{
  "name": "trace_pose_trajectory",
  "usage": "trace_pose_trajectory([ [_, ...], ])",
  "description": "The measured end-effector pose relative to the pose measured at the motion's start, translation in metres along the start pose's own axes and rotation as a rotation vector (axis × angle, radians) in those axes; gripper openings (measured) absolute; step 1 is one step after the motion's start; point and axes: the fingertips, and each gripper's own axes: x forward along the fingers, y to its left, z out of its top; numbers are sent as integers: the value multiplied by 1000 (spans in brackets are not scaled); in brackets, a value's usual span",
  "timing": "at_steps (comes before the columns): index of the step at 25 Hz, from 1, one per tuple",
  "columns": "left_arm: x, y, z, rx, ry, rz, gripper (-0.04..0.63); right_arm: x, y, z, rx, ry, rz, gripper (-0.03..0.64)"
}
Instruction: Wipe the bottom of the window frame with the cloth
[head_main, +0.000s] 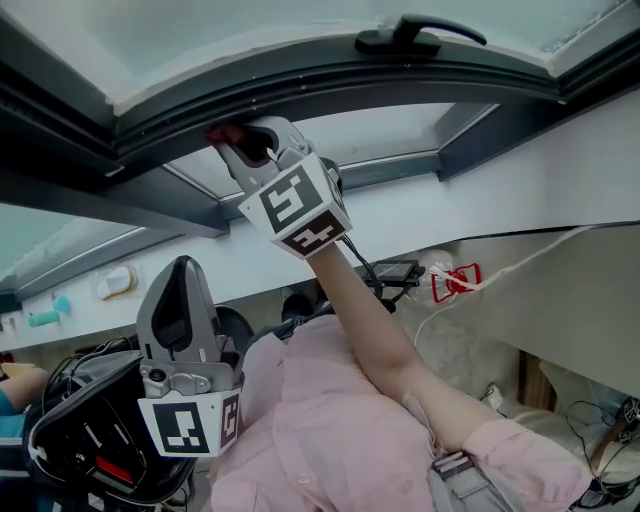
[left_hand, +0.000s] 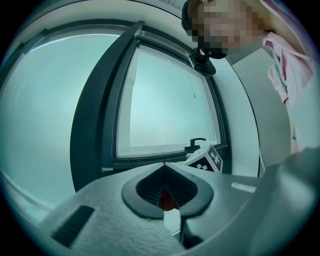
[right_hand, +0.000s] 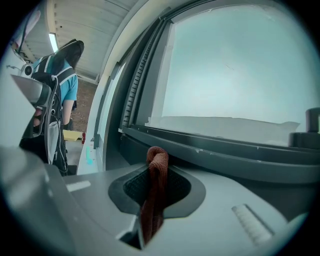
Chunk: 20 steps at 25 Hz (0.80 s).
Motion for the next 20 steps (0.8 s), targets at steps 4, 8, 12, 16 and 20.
trace_pose_trajectory([
  [4,0,-8,1,0,-4,-10,0,-10,0,-1,9,-3,-1,48],
  [8,5,-13,1,5,-3,-20,0,-17,-7,-2,8,-6,-9,48],
  [12,11,-19,2,8,-7,-28,0,-21,-12,-3,3,-7,-7,48],
  [16,15,-24,1,8,-12,-37,0,-24,-15,-5,-2,-9,-9,48],
  [20,18,-26,-1,5,-14,-40,0,-28,-20,-8,-2,-9,-13,48],
])
